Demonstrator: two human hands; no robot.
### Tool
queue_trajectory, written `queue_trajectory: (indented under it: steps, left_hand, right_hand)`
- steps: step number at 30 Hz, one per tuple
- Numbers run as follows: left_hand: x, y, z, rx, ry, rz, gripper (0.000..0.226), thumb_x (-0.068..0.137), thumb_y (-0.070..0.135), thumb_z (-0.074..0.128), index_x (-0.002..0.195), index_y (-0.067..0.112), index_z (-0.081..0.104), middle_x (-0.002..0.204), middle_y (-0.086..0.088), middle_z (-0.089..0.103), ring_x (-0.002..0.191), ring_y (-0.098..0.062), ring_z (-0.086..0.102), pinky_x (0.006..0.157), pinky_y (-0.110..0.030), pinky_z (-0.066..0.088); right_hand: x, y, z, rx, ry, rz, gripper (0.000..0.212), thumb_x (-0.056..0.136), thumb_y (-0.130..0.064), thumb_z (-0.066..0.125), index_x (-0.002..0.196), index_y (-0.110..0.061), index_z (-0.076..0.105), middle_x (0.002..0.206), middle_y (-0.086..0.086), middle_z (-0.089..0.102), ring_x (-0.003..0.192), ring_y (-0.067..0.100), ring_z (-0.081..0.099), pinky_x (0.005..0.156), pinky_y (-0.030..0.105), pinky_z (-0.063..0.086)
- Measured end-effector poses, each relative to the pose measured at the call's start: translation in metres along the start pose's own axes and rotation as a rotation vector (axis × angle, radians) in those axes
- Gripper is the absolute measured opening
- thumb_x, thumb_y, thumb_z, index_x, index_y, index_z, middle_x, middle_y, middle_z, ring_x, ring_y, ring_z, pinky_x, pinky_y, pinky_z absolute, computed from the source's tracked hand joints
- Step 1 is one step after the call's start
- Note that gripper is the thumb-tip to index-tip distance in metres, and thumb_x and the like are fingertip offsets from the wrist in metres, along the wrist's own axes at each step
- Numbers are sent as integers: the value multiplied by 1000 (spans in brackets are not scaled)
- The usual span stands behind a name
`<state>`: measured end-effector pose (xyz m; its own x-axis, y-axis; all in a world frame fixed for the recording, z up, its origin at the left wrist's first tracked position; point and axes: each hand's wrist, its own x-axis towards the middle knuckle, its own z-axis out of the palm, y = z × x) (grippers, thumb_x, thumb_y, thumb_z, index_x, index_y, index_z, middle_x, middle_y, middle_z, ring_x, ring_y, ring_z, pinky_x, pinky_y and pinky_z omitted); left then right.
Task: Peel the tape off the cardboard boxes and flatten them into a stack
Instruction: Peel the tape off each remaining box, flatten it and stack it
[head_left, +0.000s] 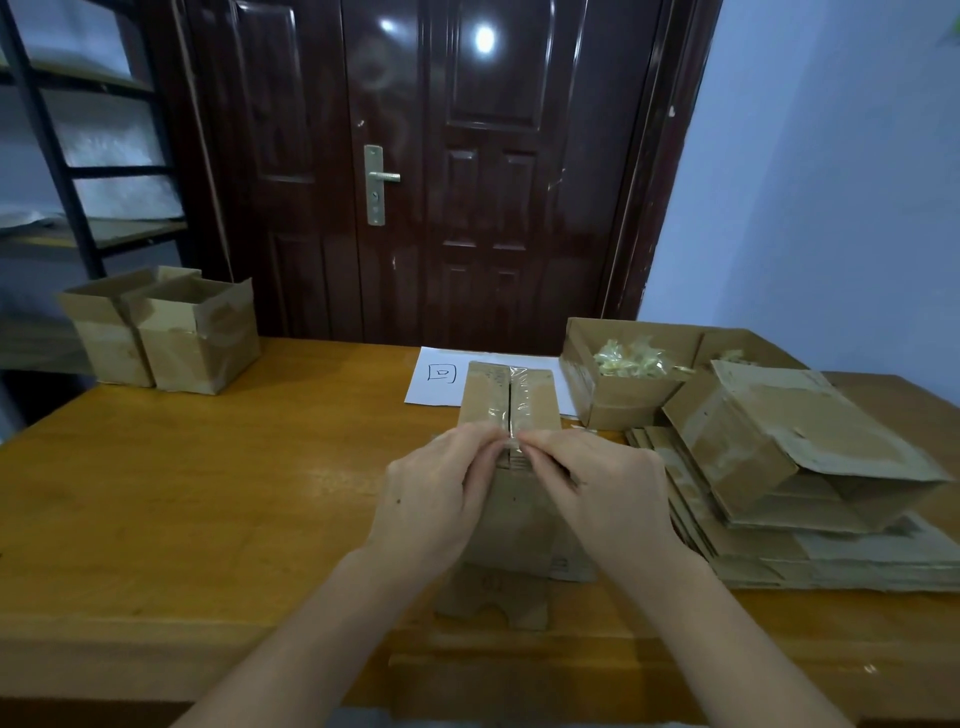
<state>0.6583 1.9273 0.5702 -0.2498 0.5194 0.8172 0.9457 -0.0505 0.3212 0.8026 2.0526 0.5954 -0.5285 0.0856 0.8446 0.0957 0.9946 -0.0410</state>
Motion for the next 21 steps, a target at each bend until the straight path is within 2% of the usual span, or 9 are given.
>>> queue_trajectory:
  steps: [2, 4, 7, 11, 13, 16, 17, 19, 21]
  left_hand:
    - [-1, 1, -2, -25, -36, -23, 35, 108, 37, 44, 125, 22, 70, 116, 12, 73, 110, -1, 66, 93, -16, 51]
    - [-1, 2, -4, -42, -43, -36, 39, 109, 41, 42, 124, 24, 72, 117, 12, 73, 116, 0, 61, 101, -22, 49]
    - [1, 1, -3, -18, -3, 0, 30, 105, 36, 52, 115, 22, 76, 108, 11, 76, 108, -2, 65, 97, -18, 49]
    - [1, -6, 1, -90, 26, -8, 20, 100, 31, 61, 111, 25, 76, 107, 18, 74, 105, 10, 63, 99, -15, 49]
    - [0, -6, 0, -180, -19, -58, 16, 102, 35, 59, 114, 38, 69, 108, 23, 72, 107, 13, 61, 98, -12, 48]
    - [2, -8, -6, -256, -160, -206, 25, 100, 49, 49, 118, 65, 41, 118, 27, 69, 111, 11, 61, 88, -12, 50]
    - [2, -9, -6, -246, -181, -227, 25, 101, 50, 46, 118, 65, 37, 123, 27, 67, 116, 11, 59, 91, -15, 51]
    - [-1, -9, -5, -221, -206, -257, 31, 100, 50, 43, 130, 53, 41, 136, 24, 59, 128, 8, 51, 104, -28, 50]
    - [-3, -6, -6, -120, -232, -263, 52, 92, 62, 44, 141, 45, 39, 150, 24, 45, 145, 7, 30, 120, -37, 35]
  right_hand:
    - [-1, 0, 2, -9, 19, -5, 19, 100, -28, 65, 110, -17, 77, 97, -6, 78, 84, 3, 73, 66, 16, 58]
    - [-3, 0, 4, -21, 26, -19, 19, 100, -27, 66, 109, -16, 78, 97, -6, 78, 85, 2, 72, 70, 12, 55]
    - [-3, 0, 3, 3, 9, -13, 16, 98, -24, 69, 110, -18, 78, 96, -9, 77, 84, -1, 70, 72, 8, 52]
    - [5, 0, -5, 137, -124, 161, 28, 95, -37, 63, 117, -25, 75, 97, -16, 75, 88, -2, 65, 73, 17, 55]
    - [13, 3, -6, 147, -246, 233, 28, 94, -44, 66, 114, -29, 77, 97, -18, 73, 90, 2, 58, 74, 21, 48]
    - [25, 6, -4, 248, -336, 320, 11, 88, -38, 77, 96, -31, 80, 87, -17, 70, 86, 4, 56, 74, 22, 44]
    - [29, 5, -2, 276, -330, 355, 6, 87, -34, 79, 92, -31, 80, 82, -16, 68, 81, 5, 57, 71, 20, 43]
    - [34, 1, 2, 298, -329, 405, 4, 86, -30, 81, 84, -31, 77, 76, -16, 64, 75, 6, 58, 65, 16, 42]
    - [40, -5, 7, 287, -354, 433, 9, 86, -31, 80, 82, -34, 73, 75, -18, 64, 77, 3, 60, 64, 16, 46]
